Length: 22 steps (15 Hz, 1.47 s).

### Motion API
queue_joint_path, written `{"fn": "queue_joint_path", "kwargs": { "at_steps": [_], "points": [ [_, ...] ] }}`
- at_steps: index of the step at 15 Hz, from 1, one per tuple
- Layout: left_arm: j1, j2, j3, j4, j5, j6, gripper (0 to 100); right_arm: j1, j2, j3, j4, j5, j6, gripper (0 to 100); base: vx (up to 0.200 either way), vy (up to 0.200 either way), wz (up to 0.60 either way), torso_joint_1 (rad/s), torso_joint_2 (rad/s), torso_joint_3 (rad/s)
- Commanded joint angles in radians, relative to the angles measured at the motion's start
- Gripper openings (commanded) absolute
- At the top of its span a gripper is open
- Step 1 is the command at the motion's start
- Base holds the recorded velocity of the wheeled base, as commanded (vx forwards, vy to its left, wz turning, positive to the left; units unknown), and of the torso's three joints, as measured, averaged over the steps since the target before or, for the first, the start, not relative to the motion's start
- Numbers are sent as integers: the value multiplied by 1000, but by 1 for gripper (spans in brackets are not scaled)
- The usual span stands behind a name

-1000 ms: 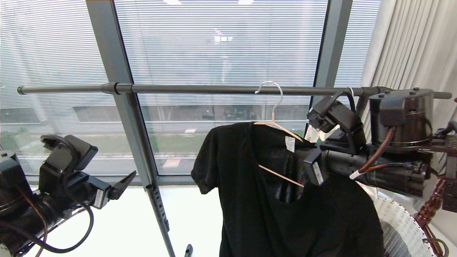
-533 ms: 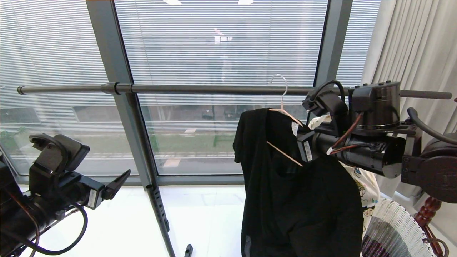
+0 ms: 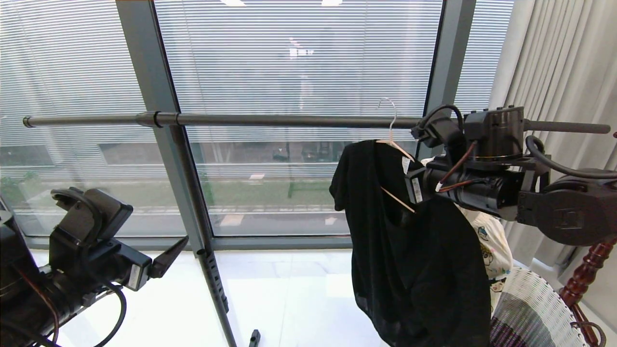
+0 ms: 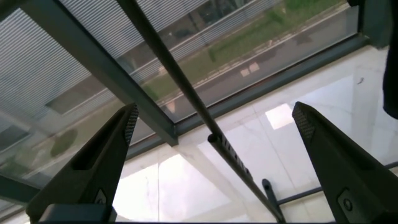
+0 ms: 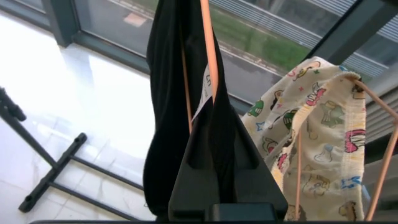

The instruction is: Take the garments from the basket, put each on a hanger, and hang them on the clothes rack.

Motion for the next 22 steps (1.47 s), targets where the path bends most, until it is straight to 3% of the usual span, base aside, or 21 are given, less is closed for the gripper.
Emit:
{"fn": "queue_joint_path", "kwargs": {
  "at_steps": [1,6,14,22],
  "points": [
    [-35,-32,46,0,1,0,100,-7,39,-16,0,0,-1,0,0,0,0,0,0,0],
    [-95,-121,144,0,12,0,100,-24,95,-33,-2,2,1,0,0,0,0,0,0,0],
    [-103,-115,144,2,15,0,100,-29,104,-33,-104,12,3,0,0,0,0,0,0,0],
    [-104,-117,139,2,13,0,100,-79,147,-48,-101,9,1,0,0,0,0,0,0,0]
  ]
}}
